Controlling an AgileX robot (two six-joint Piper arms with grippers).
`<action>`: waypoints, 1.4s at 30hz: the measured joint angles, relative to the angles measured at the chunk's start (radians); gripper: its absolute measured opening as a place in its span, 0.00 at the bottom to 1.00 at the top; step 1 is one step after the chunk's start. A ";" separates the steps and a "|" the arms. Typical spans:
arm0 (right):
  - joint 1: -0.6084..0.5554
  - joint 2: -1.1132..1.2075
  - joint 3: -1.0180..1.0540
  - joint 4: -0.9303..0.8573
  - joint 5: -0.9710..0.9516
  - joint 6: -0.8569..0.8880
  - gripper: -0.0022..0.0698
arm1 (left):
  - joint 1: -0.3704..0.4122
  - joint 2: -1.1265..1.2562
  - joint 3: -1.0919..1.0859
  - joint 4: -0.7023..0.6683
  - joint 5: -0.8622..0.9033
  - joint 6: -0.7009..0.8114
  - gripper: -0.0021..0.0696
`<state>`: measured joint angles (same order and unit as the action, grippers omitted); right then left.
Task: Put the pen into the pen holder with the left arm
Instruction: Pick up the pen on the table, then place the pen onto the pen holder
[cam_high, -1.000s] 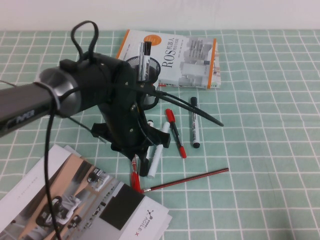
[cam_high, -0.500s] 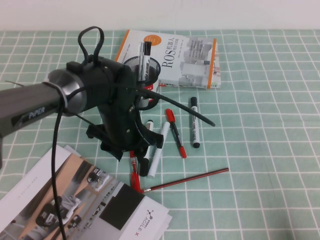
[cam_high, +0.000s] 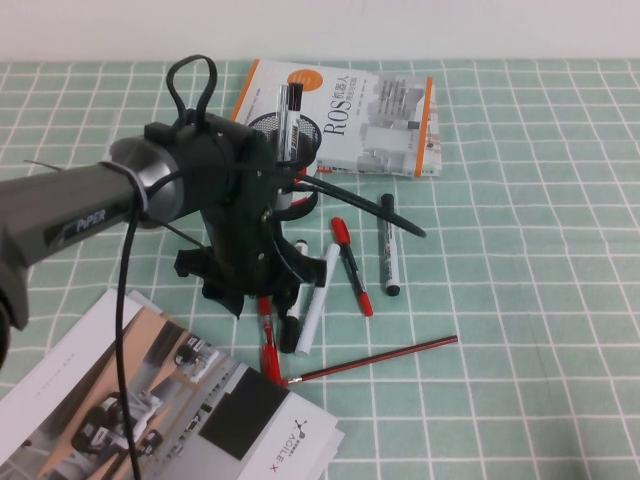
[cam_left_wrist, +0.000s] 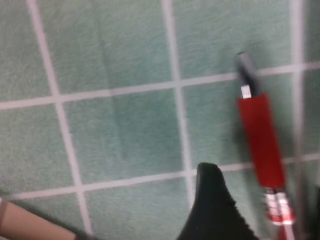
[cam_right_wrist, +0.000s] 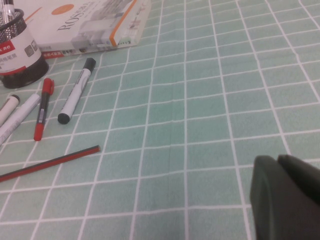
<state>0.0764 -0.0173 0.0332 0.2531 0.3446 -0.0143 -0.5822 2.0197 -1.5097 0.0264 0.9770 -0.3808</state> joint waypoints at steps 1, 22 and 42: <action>0.000 0.000 0.000 0.000 0.000 0.000 0.00 | 0.000 0.002 0.000 0.007 0.003 -0.002 0.57; 0.000 0.000 0.000 0.000 0.000 0.000 0.00 | 0.021 0.038 -0.008 -0.051 0.030 0.095 0.22; 0.000 0.000 0.000 0.000 0.000 0.000 0.00 | 0.001 -0.194 0.049 -0.103 -0.448 0.326 0.13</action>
<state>0.0764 -0.0173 0.0332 0.2531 0.3446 -0.0143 -0.5814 1.8257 -1.4603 -0.0766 0.5288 -0.0551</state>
